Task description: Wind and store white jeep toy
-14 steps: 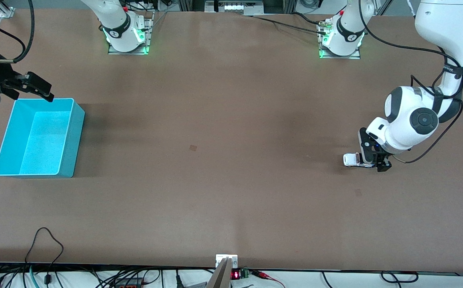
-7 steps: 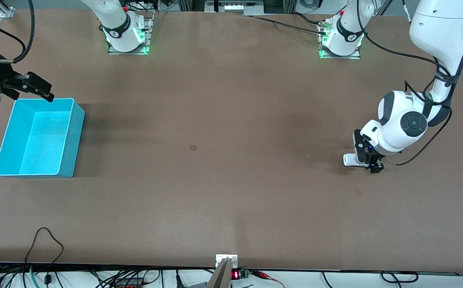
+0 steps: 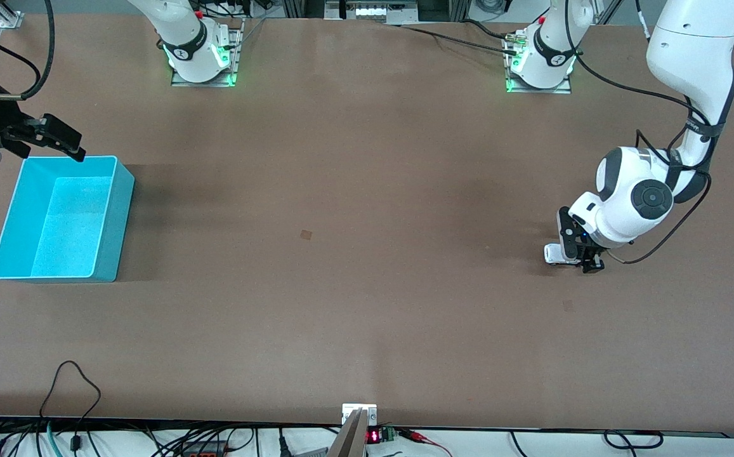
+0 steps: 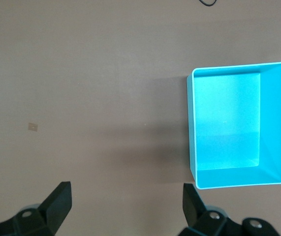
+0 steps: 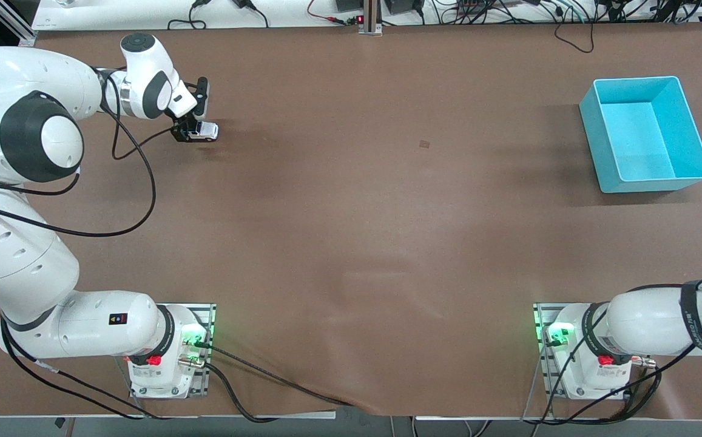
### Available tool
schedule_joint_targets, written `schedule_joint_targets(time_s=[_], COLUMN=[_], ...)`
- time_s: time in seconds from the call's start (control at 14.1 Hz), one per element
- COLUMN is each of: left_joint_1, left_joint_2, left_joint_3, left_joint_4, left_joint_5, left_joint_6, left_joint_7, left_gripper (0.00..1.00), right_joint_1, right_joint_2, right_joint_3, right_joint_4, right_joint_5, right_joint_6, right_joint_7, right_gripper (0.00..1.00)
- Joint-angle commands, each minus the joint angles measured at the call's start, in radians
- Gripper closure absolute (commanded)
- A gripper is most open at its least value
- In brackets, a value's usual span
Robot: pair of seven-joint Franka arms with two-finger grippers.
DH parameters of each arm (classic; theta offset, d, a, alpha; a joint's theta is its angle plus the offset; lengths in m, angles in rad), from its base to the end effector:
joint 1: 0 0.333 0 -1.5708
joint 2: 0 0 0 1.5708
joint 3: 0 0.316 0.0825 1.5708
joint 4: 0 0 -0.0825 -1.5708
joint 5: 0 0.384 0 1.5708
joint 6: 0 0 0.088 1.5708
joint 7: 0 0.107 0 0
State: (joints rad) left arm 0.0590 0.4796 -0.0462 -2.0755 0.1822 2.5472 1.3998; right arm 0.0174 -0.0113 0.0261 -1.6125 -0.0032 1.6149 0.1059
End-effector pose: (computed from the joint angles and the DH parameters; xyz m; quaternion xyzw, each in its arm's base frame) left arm 0.5873 0.0053 0.1936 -0.7197 0.6932 0.0283 0.0285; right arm 0.5542 0.0239 0.6149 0.9995 -0.0311 0.0070 0.0012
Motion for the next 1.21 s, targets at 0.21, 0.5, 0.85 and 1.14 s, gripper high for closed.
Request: schedule_joint_targets(time_s=[0.21,0.5,0.85,1.14], left_joint_1=[0.018,0.019,0.022,0.053], left_joint_2=[0.005,0.01,0.017,0.033], left_joint_3=[-0.003,-0.004,-0.004,-0.003], left_joint_4=[0.008,0.012,0.012,0.021], left_joint_5=[0.019,0.019,0.019,0.019], left_joint_6=[0.001,0.002,0.002,0.002], left_joint_7=[0.018,0.139,0.142,0.145], left_gripper=[0.82,0.86,0.86,0.86], right_joint_1=[-0.007,-0.007,-0.007,-0.007], right_joint_2=[-0.012,-0.013,-0.013,-0.013], right_joint_3=[0.005,0.005,0.005,0.005], right_joint_4=[-0.004,-0.004,-0.006,-0.006], right_joint_5=[-0.006,-0.006,-0.006,-0.006], right_joint_6=[-0.009,-0.009,-0.009,-0.007], right_joint_7=[-0.014,-0.014,-0.012,-0.014], right_gripper=[0.0,0.0,0.0,0.0])
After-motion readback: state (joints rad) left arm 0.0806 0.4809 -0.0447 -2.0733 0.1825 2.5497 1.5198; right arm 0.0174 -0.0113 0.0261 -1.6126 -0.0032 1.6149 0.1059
